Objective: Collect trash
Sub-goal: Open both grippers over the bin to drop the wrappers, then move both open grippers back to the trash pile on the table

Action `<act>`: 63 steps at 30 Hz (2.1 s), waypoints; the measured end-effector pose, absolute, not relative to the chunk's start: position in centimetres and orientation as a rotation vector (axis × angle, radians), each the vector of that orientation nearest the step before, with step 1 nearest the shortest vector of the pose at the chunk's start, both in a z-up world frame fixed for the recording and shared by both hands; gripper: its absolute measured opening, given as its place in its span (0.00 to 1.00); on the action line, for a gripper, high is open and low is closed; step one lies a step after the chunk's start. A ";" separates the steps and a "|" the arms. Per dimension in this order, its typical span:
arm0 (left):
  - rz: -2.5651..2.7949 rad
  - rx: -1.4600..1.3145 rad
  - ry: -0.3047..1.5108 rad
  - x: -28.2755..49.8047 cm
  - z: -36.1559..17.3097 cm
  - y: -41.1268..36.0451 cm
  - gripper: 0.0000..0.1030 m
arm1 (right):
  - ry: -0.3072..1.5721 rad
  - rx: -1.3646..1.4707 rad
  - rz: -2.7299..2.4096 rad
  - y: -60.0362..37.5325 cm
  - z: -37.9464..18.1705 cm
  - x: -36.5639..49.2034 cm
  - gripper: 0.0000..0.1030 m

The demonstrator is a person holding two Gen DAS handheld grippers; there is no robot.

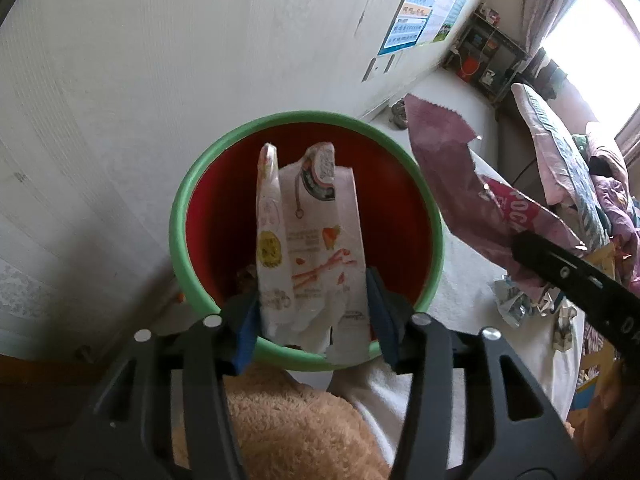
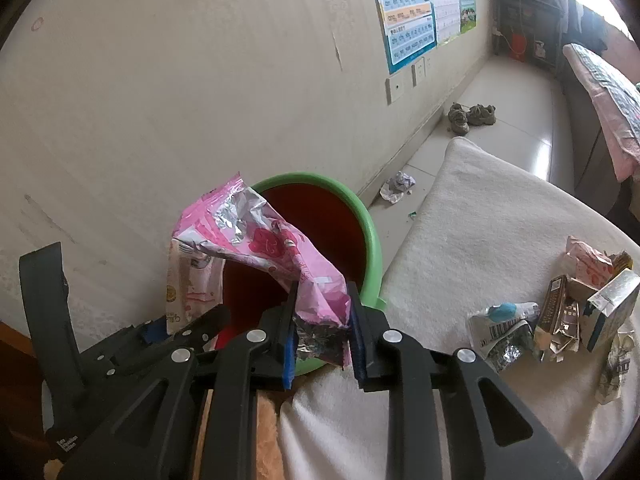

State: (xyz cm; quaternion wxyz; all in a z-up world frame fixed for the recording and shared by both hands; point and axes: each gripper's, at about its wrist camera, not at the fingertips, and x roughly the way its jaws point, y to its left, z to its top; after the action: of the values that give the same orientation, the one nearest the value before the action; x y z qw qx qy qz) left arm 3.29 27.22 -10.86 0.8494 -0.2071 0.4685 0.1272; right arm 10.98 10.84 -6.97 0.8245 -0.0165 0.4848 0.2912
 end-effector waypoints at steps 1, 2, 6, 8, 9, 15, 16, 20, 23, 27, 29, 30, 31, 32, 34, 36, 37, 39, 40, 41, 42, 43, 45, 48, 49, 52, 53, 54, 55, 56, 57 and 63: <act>0.276 -0.442 0.990 3.3 -10.9 27.3 0.58 | 1.032 -0.031 0.619 10.8 -7.0 11.0 0.28; 0.283 -0.460 0.984 3.1 -10.9 27.5 0.62 | 1.032 -0.026 0.621 10.7 -6.9 11.0 0.31; 0.306 -0.471 0.974 2.9 -10.7 27.8 0.73 | 1.026 -0.002 0.628 10.3 -6.7 11.0 0.42; 0.311 -0.470 0.977 2.8 -10.7 27.8 0.74 | 1.025 0.010 0.629 10.1 -6.6 11.0 0.43; 0.313 -0.467 0.981 2.8 -10.7 27.7 0.74 | 1.025 0.015 0.629 10.0 -6.5 11.1 0.43; 0.299 -0.422 0.994 2.7 -10.4 26.1 0.74 | 1.017 0.066 0.616 7.2 -5.5 11.1 0.44; 0.292 -0.413 0.999 2.8 -10.4 25.7 0.74 | 1.019 0.087 0.607 6.2 -5.3 11.2 0.44; 0.253 -0.368 1.006 3.3 -9.9 23.6 0.74 | 1.018 0.192 0.556 0.5 -4.3 10.8 0.45; 0.220 -0.319 1.005 3.7 -9.4 21.5 0.74 | 1.013 0.247 0.492 -4.6 -3.4 10.3 0.45; 0.162 -0.279 1.017 4.6 -9.2 18.4 0.74 | 1.023 0.366 0.356 -12.9 -3.1 10.4 0.49; 0.133 -0.257 1.020 5.0 -9.1 16.8 0.74 | 1.030 0.462 0.280 -17.6 -3.4 10.3 0.50; 0.115 -0.243 1.022 5.1 -9.0 15.9 0.74 | 1.030 0.485 0.254 -19.0 -3.6 10.3 0.51; 0.103 -0.232 1.025 5.2 -9.0 15.2 0.74 | 1.028 0.503 0.211 -21.0 -3.9 10.4 0.51; 0.087 -0.218 1.028 5.3 -8.9 14.3 0.74 | 1.036 0.502 0.177 -22.0 -4.4 10.7 0.52; 0.063 -0.196 1.039 5.7 -8.9 12.8 0.74 | 1.071 0.502 0.115 -24.1 -6.0 11.3 0.53; 0.034 -0.178 1.046 5.8 -8.9 11.2 0.74 | 1.108 0.476 0.055 -25.4 -8.1 12.3 0.53; 0.025 -0.171 1.048 6.0 -8.8 10.5 0.74 | 1.122 0.454 0.037 -25.6 -9.1 12.5 0.53; 0.005 -0.146 1.054 6.0 -8.8 9.2 0.74 | 1.162 0.411 0.024 -25.4 -11.1 13.5 0.53; -0.005 -0.132 1.056 6.0 -8.7 8.5 0.74 | 1.170 0.398 0.027 -25.4 -11.8 13.6 0.52; -0.010 -0.124 1.056 6.1 -8.7 8.1 0.74 | 1.176 0.376 0.029 -25.1 -12.4 13.8 0.52; -0.018 -0.113 1.058 6.1 -8.7 7.5 0.74 | 1.179 0.351 0.031 -24.7 -13.0 14.2 0.52; -0.024 -0.107 1.060 6.2 -8.7 7.1 0.74 | 1.185 0.322 0.032 -24.2 -13.7 14.7 0.52; -0.044 -0.102 1.061 6.7 -8.7 6.2 0.74 | 1.198 0.314 0.054 -23.7 -14.9 15.4 0.52; -0.076 -0.098 1.059 7.8 -8.9 4.8 0.74 | 1.206 0.349 0.090 -23.3 -15.8 16.0 0.48; -0.089 -0.095 1.062 8.3 -9.1 4.2 0.74 | 1.209 0.353 0.102 -23.2 -15.9 16.2 0.45; -0.114 -0.088 1.077 9.6 -9.6 3.0 0.74 | 1.211 0.369 0.141 -22.9 -15.7 16.0 0.35; -0.122 -0.091 1.079 10.3 -9.8 2.5 0.74 | 1.212 0.373 0.148 -23.0 -15.6 15.9 0.35; -0.123 -0.094 1.082 10.6 -10.0 2.2 0.74 | 1.218 0.393 0.158 -23.2 -15.8 15.8 0.37; -0.127 -0.098 1.087 11.3 -10.3 1.8 0.74 | 1.232 0.414 0.169 -23.2 -16.0 16.2 0.37; -0.129 -0.098 1.091 11.7 -10.5 1.5 0.74 | 1.250 0.434 0.177 -23.3 -16.3 16.2 0.37; -0.129 -0.092 1.097 12.3 -10.8 0.9 0.74 | 1.259 0.443 0.181 -23.3 -16.5 16.3 0.33; -0.150 -0.018 1.132 14.9 -12.4 -1.7 0.74 | 1.158 0.530 0.198 -25.3 -13.7 13.1 0.31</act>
State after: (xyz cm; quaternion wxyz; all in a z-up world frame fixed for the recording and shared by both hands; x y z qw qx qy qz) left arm 14.86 -1.73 -12.43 0.8415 -0.0087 0.5355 -0.0711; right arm 13.14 -25.26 -13.68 0.7993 0.2472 0.5399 0.0923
